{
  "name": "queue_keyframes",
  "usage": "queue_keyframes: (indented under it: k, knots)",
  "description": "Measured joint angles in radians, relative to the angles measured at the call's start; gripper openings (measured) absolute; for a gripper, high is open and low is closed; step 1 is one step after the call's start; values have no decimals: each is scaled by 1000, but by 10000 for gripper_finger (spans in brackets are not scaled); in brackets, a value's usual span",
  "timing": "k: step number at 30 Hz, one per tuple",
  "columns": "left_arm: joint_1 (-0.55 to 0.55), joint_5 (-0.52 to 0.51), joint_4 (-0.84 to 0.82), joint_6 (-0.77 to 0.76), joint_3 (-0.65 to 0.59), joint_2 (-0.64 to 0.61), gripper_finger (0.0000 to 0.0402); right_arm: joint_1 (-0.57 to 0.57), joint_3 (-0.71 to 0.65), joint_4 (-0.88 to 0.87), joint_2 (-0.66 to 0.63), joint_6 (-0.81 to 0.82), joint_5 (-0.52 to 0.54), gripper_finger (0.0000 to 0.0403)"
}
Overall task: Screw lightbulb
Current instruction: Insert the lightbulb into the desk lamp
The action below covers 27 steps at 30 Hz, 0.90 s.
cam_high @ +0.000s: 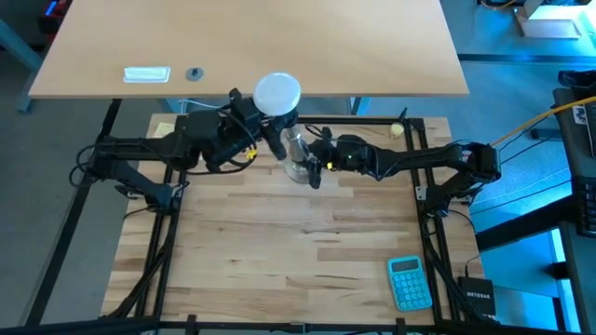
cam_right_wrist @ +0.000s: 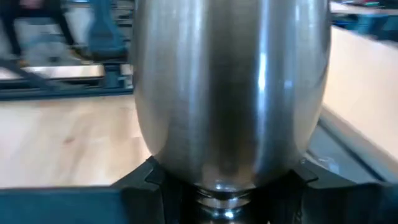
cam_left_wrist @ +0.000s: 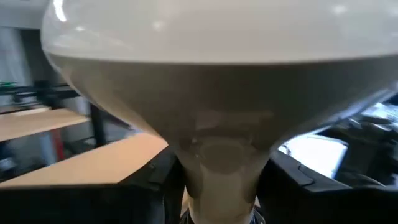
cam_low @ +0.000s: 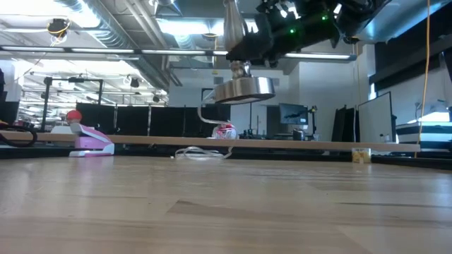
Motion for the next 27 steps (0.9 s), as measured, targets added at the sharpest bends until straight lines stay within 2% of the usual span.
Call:
queue_keyframes:
  k: [3,6,10,13,17,20,23,25,27]
  knots:
    - [8,142,-73,-30,2,-23,141,11,-1,13,-2,4,-140,161]
    - [21,315,-131,-56,5,-38,141,25,-3,26,-2,15,-328,161]
    - [35,602,-184,-68,4,-45,133,57,-5,16,-2,-2,-537,161]
    - [38,798,-186,-56,3,-44,129,87,-5,4,-2,-1,-638,161]
    - [38,1000,-185,-1,1,-40,128,122,-5,-7,-2,-11,-722,161]
    - [38,1056,-185,21,1,-40,128,138,-5,-7,-2,-16,-704,161]
    - [37,997,-190,18,0,-40,127,138,-5,-19,-2,-33,-654,161]
    - [32,956,-194,11,0,-40,148,138,-4,-22,-2,-43,-600,161]
    - [32,944,-189,-3,-2,-41,189,138,-1,-18,-4,-64,-529,161]
